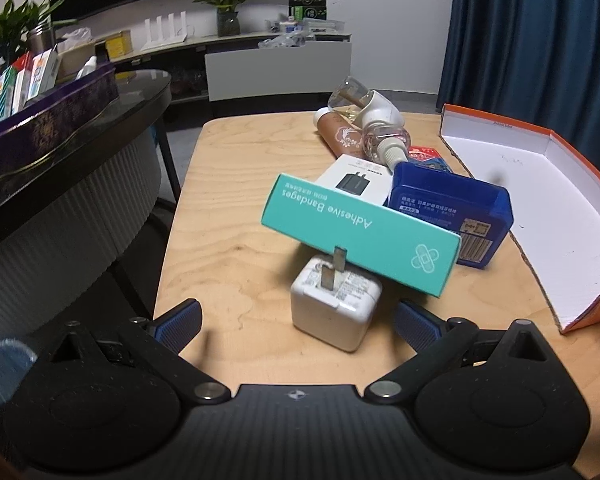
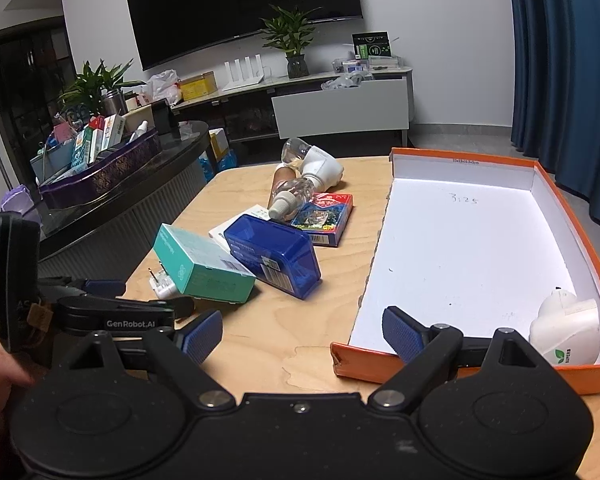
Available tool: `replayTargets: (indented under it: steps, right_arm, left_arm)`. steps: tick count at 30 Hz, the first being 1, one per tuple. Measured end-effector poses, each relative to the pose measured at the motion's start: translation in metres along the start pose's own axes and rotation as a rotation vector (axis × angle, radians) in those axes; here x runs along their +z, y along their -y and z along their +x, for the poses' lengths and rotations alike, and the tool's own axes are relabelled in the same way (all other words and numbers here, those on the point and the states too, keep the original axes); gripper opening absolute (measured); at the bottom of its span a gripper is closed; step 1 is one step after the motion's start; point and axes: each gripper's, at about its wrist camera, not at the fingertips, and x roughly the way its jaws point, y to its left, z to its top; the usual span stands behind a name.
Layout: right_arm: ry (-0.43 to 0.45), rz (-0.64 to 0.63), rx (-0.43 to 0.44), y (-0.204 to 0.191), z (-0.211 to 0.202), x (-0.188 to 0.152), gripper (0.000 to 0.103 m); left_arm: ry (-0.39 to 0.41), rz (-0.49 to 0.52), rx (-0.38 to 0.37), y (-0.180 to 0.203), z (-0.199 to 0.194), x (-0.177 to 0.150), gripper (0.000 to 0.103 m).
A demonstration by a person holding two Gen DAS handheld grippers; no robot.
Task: Organize rigid objects
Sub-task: 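Move the left gripper toward the white charger under the teal box, then grasp the white charger with the left gripper while the right gripper grasps the blue plastic case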
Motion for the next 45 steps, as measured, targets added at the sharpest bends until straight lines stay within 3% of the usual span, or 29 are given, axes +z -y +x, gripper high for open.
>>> replayTargets:
  steps: [6, 8, 10, 11, 13, 20, 27, 41, 43, 45]
  right_arm:
    - [-0.002, 0.003, 0.005, 0.001, 0.005, 0.000, 0.102]
    - [-0.004, -0.006, 0.000, 0.001, 0.007, 0.000, 0.102]
    - [-0.009, -0.024, -0.008, 0.000, 0.008, 0.001, 0.102]
    - [-0.011, -0.035, -0.011, -0.001, 0.009, 0.001, 0.102]
    - [-0.012, -0.050, -0.012, -0.002, 0.011, 0.002, 0.102]
    - [-0.024, -0.113, -0.019, -0.003, 0.018, 0.008, 0.102]
    - [-0.039, -0.154, 0.018, -0.002, 0.032, 0.015, 0.102]
    - [-0.090, -0.359, 0.091, -0.019, 0.094, 0.056, 0.101]
    - [-0.122, -0.380, 0.095, -0.022, 0.109, 0.060, 0.094]
    - [-0.160, -0.390, 0.093, -0.021, 0.124, 0.064, 0.080]
  left_arm:
    - [0.027, 0.011, -0.053, 0.002, 0.010, 0.002, 0.097]
    - [0.041, 0.031, -0.053, 0.005, 0.012, 0.002, 0.090]
    - [0.040, 0.048, -0.064, 0.006, 0.016, 0.001, 0.070]
    - [0.038, 0.047, -0.075, 0.006, 0.017, 0.001, 0.068]
    - [0.063, 0.048, -0.091, 0.007, 0.016, -0.001, 0.047]
    - [0.069, 0.060, -0.141, 0.008, 0.004, -0.008, 0.047]
    - [0.068, 0.006, -0.131, -0.005, -0.021, -0.020, 0.047]
    - [0.154, -0.089, -0.146, -0.015, -0.047, -0.014, 0.047]
    - [0.161, -0.090, -0.146, -0.016, -0.047, -0.014, 0.047]
    - [0.164, -0.091, -0.147, -0.015, -0.046, -0.012, 0.047]
